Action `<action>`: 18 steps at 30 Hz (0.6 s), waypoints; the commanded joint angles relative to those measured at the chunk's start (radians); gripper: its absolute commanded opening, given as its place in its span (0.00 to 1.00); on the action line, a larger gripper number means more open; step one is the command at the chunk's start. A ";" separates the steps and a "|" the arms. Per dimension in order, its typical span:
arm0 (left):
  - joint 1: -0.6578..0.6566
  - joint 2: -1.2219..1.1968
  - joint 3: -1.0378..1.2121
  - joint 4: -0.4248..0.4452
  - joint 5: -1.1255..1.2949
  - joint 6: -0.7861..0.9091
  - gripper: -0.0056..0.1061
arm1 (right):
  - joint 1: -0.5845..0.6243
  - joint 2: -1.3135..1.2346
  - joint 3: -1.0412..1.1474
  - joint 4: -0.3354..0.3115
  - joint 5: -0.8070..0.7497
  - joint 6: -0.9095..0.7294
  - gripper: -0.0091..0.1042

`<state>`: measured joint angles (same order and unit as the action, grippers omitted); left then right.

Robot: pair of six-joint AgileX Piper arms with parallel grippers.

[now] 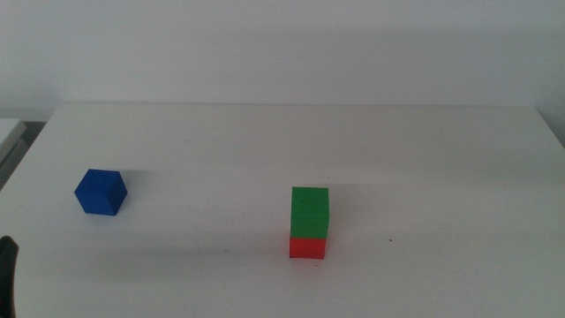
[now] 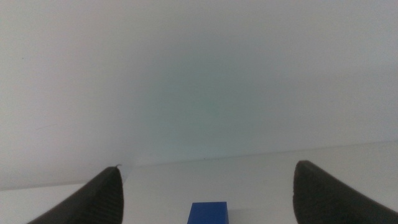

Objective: Stack red cubes first, then green, then blue cubes in a specific spot.

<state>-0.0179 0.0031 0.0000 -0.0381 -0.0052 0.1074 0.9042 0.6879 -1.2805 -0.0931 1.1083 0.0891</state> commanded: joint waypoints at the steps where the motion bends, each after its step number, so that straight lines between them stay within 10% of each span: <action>1: -0.002 -0.003 0.000 -0.003 -0.014 -0.003 0.88 | 0.003 -0.002 0.004 -0.001 -0.010 -0.007 0.82; 18: -0.002 0.942 -0.917 -0.082 0.966 -0.013 0.88 | 0.003 -0.004 0.004 -0.001 -0.009 -0.007 0.82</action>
<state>-0.0179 0.9016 -0.8934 -0.1003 0.9420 0.1041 0.9042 0.6879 -1.2805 -0.0925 1.1083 0.0891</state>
